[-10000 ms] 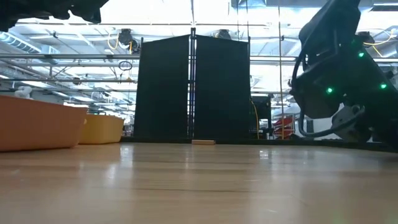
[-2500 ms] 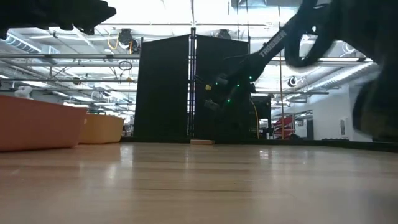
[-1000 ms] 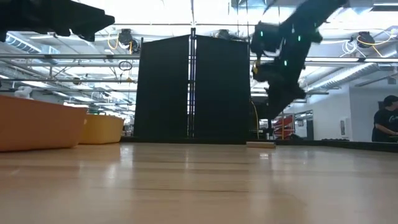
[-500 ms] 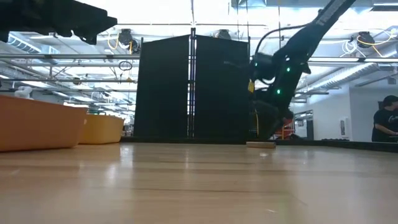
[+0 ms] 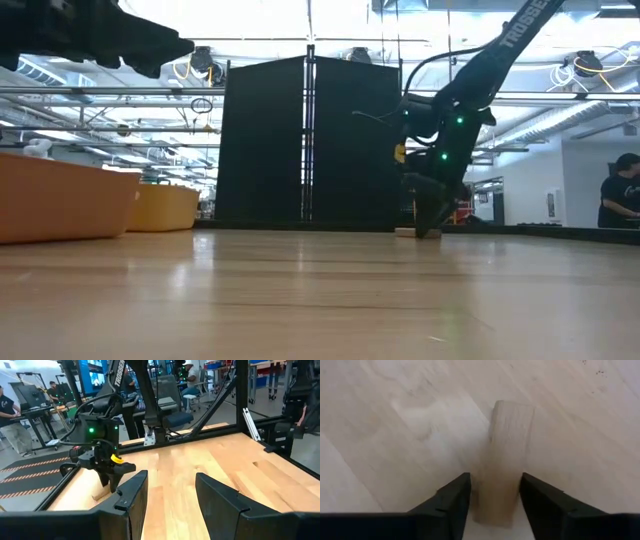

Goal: Sort blocks
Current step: Put the brown block in the blue bin

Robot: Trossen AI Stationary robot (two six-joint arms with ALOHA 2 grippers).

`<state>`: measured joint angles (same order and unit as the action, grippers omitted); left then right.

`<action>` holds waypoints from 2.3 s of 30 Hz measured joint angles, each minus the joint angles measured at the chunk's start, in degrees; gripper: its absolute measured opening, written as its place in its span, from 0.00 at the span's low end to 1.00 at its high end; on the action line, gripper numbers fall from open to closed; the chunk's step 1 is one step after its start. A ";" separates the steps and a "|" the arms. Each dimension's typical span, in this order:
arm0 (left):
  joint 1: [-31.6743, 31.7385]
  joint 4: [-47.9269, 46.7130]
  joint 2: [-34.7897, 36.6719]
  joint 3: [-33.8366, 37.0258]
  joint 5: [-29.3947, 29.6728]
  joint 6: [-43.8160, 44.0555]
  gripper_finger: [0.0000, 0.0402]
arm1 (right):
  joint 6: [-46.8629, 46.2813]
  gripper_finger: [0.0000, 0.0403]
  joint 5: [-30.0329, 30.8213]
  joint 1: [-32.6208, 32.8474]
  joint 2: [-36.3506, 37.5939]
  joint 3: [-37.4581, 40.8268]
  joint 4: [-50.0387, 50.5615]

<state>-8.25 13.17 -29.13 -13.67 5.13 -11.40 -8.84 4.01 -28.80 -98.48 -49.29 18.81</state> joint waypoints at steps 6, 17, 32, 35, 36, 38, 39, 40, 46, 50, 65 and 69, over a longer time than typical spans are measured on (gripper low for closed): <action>0.00 0.29 -0.11 0.00 -0.14 0.51 0.40 | -0.96 0.19 0.13 1.65 3.44 0.35 1.86; -0.02 12.56 -6.93 -0.02 -1.48 17.31 0.40 | -6.14 0.16 -7.55 12.31 9.20 0.28 -5.47; -4.31 54.84 -38.52 -0.81 -0.10 0.21 0.75 | 3.54 0.19 -10.76 35.11 11.11 0.08 -49.44; -4.26 57.05 -42.72 -3.75 -0.07 2.13 0.80 | 8.63 0.19 -6.56 37.91 11.13 0.08 -54.25; -4.26 57.05 -44.15 -4.93 -0.07 3.25 0.81 | 10.32 0.19 -4.56 38.57 11.13 0.08 -55.34; -4.27 56.76 -46.87 -7.42 -0.08 3.97 0.81 | 12.86 0.19 -0.37 39.44 11.11 0.08 -57.10; -4.28 56.73 -47.94 -8.62 -0.10 3.97 0.81 | 13.86 0.19 1.25 39.68 11.12 0.08 -57.47; -4.28 56.79 -48.80 -9.83 -0.18 3.81 0.81 | 14.30 0.19 2.92 39.88 11.07 0.08 -57.47; -4.27 56.85 -51.55 -14.28 -0.85 3.02 0.81 | 14.48 0.19 5.66 39.85 10.63 0.08 -58.16; -4.22 56.79 -52.95 -16.55 -0.66 2.42 0.81 | 14.65 0.19 6.90 39.92 10.41 0.08 -57.92; -4.15 56.32 -54.95 -20.65 1.33 -1.40 0.74 | 15.89 0.19 9.84 39.96 10.43 0.08 -58.48; -4.10 56.13 -54.95 -20.65 3.27 -1.40 0.60 | 15.97 0.22 9.77 39.96 10.43 0.08 -58.49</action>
<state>-12.35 69.30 -84.07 -34.33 8.39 -12.80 7.14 13.78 11.16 -88.05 -49.21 -39.68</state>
